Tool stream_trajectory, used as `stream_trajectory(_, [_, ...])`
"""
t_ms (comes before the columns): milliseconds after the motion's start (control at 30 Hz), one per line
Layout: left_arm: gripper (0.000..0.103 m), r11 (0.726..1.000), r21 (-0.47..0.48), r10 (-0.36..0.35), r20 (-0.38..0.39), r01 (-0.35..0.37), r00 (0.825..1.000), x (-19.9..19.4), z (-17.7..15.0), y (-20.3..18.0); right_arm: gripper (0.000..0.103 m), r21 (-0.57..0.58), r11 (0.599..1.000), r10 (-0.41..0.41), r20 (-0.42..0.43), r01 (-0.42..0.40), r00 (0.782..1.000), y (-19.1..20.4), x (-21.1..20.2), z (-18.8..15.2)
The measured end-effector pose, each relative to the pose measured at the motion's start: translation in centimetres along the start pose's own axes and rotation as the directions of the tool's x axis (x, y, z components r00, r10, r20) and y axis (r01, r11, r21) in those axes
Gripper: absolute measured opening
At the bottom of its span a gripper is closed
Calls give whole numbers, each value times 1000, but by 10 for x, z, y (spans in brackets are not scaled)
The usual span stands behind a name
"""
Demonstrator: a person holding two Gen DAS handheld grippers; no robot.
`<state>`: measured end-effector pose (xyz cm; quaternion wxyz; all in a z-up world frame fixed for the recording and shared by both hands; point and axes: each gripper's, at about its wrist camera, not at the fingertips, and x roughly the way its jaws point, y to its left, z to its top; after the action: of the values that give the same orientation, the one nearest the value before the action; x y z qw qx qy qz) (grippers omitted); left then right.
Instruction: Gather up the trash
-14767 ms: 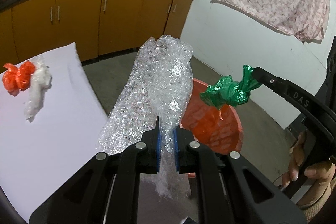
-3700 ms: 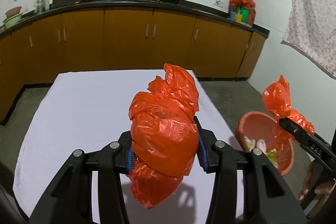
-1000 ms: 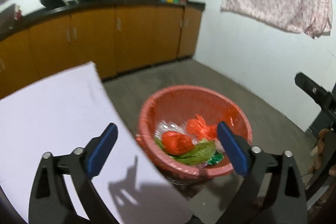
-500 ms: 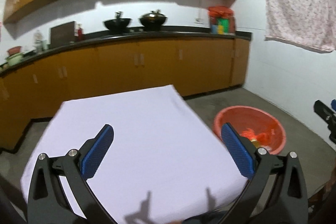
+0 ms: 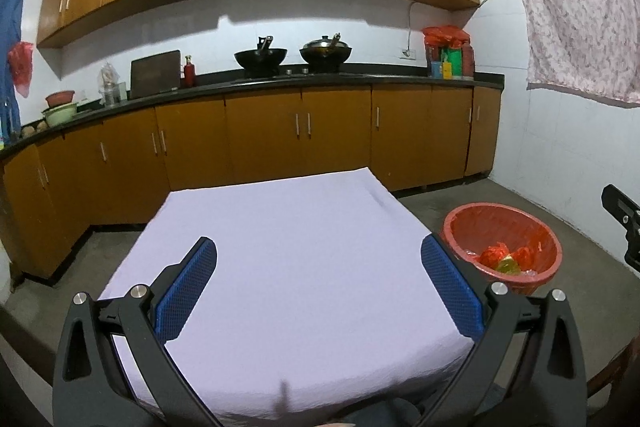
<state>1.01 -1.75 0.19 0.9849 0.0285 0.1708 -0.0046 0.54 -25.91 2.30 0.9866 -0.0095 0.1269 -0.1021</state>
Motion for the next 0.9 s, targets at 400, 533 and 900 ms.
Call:
stream_trajectory(400, [101,999,-36,-20,12,21,1000,-17,-10,10,99,-7,1000,8,17,-8,1000,13,-19,-7])
stream_trajectory(533, [101,999,-41,-33,11,33,999,-19,-12,10,99,-6,1000,12,15,-12,1000,16,-23,-9])
stream_trajectory(900, [101,997,-54,-51,10,52,999,-23,-14,12,99,17,1000,21,15,-21,1000,20,-32,-15])
